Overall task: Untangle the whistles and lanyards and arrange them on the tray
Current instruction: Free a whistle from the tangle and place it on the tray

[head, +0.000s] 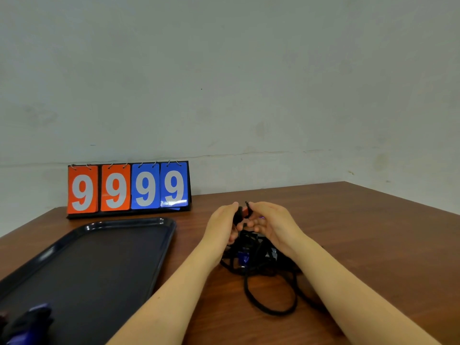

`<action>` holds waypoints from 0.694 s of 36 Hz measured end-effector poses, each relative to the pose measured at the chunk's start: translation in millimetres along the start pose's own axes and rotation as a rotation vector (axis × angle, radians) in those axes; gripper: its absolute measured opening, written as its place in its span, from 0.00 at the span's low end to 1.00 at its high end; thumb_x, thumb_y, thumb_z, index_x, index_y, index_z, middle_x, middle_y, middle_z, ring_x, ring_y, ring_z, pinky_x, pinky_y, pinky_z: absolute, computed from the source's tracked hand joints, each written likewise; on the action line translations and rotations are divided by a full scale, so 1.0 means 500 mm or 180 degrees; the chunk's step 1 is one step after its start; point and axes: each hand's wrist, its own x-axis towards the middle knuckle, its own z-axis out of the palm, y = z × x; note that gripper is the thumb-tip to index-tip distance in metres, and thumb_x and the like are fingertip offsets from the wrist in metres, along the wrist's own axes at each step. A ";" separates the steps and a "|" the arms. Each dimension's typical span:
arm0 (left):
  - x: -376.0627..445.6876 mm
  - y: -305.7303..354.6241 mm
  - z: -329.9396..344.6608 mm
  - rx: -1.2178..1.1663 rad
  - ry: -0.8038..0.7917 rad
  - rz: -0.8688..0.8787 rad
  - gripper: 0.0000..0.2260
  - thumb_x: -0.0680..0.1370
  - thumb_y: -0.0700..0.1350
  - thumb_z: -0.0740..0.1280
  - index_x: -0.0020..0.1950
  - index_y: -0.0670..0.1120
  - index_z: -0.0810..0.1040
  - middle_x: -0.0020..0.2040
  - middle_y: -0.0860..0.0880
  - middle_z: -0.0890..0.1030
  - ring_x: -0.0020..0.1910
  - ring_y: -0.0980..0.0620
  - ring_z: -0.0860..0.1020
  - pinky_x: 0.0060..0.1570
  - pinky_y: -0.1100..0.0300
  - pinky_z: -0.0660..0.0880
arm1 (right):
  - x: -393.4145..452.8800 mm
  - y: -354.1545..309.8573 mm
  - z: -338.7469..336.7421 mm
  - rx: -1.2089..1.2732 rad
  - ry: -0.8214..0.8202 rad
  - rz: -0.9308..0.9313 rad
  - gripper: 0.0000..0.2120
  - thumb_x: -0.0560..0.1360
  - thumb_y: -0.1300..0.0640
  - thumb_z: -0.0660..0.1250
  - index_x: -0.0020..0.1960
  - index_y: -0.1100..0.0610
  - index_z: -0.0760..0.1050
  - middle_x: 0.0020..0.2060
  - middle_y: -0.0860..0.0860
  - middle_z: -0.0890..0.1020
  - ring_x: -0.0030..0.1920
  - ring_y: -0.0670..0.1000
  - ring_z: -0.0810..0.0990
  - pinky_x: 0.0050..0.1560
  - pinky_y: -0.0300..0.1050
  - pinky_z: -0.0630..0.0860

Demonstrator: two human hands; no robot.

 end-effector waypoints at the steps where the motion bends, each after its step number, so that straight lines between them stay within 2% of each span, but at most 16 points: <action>1: 0.000 -0.001 0.000 0.0048 -0.0005 0.0002 0.11 0.82 0.50 0.57 0.51 0.45 0.75 0.26 0.52 0.72 0.20 0.57 0.63 0.22 0.65 0.59 | 0.000 0.000 0.001 0.0014 0.0019 0.0040 0.10 0.77 0.57 0.67 0.48 0.66 0.78 0.34 0.58 0.78 0.34 0.50 0.77 0.34 0.40 0.71; 6: 0.001 -0.005 0.003 0.0069 -0.0020 -0.0079 0.11 0.82 0.50 0.57 0.51 0.45 0.75 0.29 0.51 0.72 0.21 0.56 0.64 0.23 0.65 0.59 | -0.001 -0.004 0.003 -0.0008 0.0060 0.0183 0.08 0.76 0.57 0.67 0.45 0.63 0.78 0.30 0.54 0.77 0.31 0.49 0.75 0.31 0.39 0.70; 10: 0.008 -0.011 0.000 -0.0490 -0.0145 -0.0227 0.13 0.82 0.50 0.58 0.51 0.42 0.75 0.28 0.50 0.72 0.22 0.55 0.63 0.24 0.63 0.58 | -0.003 -0.006 0.004 0.0021 -0.0019 0.0171 0.09 0.77 0.56 0.67 0.42 0.62 0.76 0.29 0.52 0.77 0.31 0.49 0.75 0.31 0.39 0.70; 14: 0.012 -0.014 -0.004 -0.1177 -0.0317 -0.0335 0.15 0.81 0.51 0.57 0.45 0.43 0.76 0.29 0.50 0.69 0.22 0.56 0.62 0.21 0.65 0.58 | -0.007 -0.008 0.006 -0.0013 -0.0149 -0.0011 0.13 0.78 0.58 0.65 0.52 0.69 0.77 0.31 0.54 0.81 0.33 0.48 0.79 0.33 0.37 0.73; 16: 0.011 -0.015 -0.006 -0.1334 -0.0413 -0.0344 0.15 0.82 0.52 0.56 0.43 0.44 0.75 0.29 0.50 0.68 0.23 0.56 0.62 0.22 0.65 0.58 | -0.010 -0.009 0.009 -0.0070 -0.0157 -0.0085 0.12 0.78 0.59 0.65 0.53 0.69 0.77 0.35 0.56 0.83 0.35 0.50 0.81 0.34 0.38 0.75; 18: 0.010 -0.015 -0.009 -0.1265 -0.0484 -0.0326 0.16 0.81 0.54 0.57 0.44 0.44 0.75 0.29 0.50 0.68 0.24 0.56 0.62 0.24 0.65 0.59 | -0.010 -0.009 0.012 -0.0108 -0.0124 -0.0128 0.11 0.78 0.59 0.65 0.53 0.67 0.78 0.37 0.59 0.83 0.36 0.50 0.81 0.35 0.38 0.75; 21: 0.010 -0.014 -0.010 -0.1035 -0.0586 -0.0253 0.19 0.77 0.60 0.64 0.48 0.44 0.76 0.30 0.50 0.69 0.25 0.55 0.63 0.25 0.64 0.60 | -0.008 -0.010 0.012 -0.0104 -0.0023 -0.0128 0.11 0.78 0.60 0.65 0.52 0.68 0.78 0.37 0.60 0.83 0.36 0.50 0.81 0.35 0.39 0.75; 25: 0.009 -0.014 -0.007 -0.0852 -0.0470 -0.0231 0.20 0.74 0.60 0.68 0.53 0.44 0.75 0.31 0.50 0.71 0.25 0.55 0.66 0.26 0.64 0.62 | -0.007 -0.009 0.012 -0.0079 -0.0012 -0.0073 0.08 0.78 0.61 0.66 0.49 0.66 0.79 0.36 0.58 0.82 0.35 0.50 0.80 0.35 0.39 0.75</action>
